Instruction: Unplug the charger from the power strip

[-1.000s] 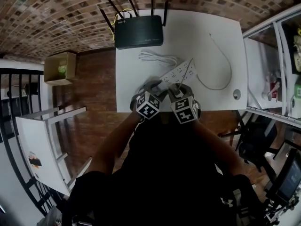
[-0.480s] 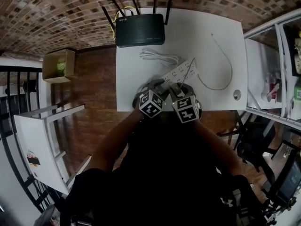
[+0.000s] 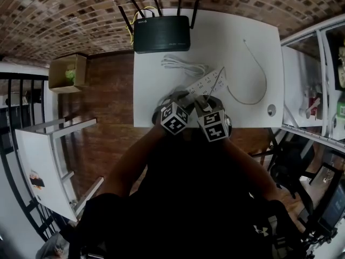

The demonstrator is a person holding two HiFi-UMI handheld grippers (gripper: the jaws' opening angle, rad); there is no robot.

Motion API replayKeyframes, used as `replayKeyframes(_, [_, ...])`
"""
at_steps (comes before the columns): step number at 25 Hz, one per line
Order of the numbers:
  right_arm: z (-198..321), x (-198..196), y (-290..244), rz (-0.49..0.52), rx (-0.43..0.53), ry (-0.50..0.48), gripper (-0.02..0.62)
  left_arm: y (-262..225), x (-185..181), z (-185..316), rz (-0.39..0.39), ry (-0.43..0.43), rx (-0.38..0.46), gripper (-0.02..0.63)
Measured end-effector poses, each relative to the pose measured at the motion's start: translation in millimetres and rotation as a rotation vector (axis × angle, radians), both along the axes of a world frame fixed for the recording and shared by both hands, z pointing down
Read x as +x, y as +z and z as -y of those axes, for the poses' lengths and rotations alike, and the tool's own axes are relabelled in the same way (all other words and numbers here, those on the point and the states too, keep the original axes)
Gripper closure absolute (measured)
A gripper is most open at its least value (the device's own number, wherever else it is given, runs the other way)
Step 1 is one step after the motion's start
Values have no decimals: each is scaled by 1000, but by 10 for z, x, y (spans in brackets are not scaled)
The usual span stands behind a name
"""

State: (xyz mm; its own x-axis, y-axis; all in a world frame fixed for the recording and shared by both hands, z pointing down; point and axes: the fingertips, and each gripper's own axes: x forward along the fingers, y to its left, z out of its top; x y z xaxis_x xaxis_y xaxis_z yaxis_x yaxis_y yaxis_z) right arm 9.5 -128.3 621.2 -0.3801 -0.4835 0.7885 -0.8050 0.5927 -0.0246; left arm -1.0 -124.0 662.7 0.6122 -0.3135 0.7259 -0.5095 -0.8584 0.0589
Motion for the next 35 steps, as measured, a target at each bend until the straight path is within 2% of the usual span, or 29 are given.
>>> replayKeyframes(6, [21, -32, -166, 15, 57, -32, 454, -2, -3, 9, -7, -8, 5, 420])
replayKeyframes(9, [-29, -13, -138, 71, 25, 3, 454, 9, -12, -1, -9, -17, 3, 420])
replayKeyframes(13, [-36, 139, -81, 176, -17, 76, 454, 23, -19, 22, -6, -42, -12, 423])
replayKeyframes(17, [55, 307, -154, 314, -55, 195, 454, 30, -56, 90, -9, -108, -28, 475])
replayKeyframes(21, [120, 480, -228, 430, -84, 303, 454, -42, -35, 38, -19, -104, -30, 451])
replayKeyframes(30, [177, 765, -301, 554, -110, 420, 454, -373, -1, -34, -106, -156, -24, 451])
replayKeyframes(35, [171, 1118, -269, 654, -129, 537, 454, -478, -84, -88, -131, -194, -41, 451])
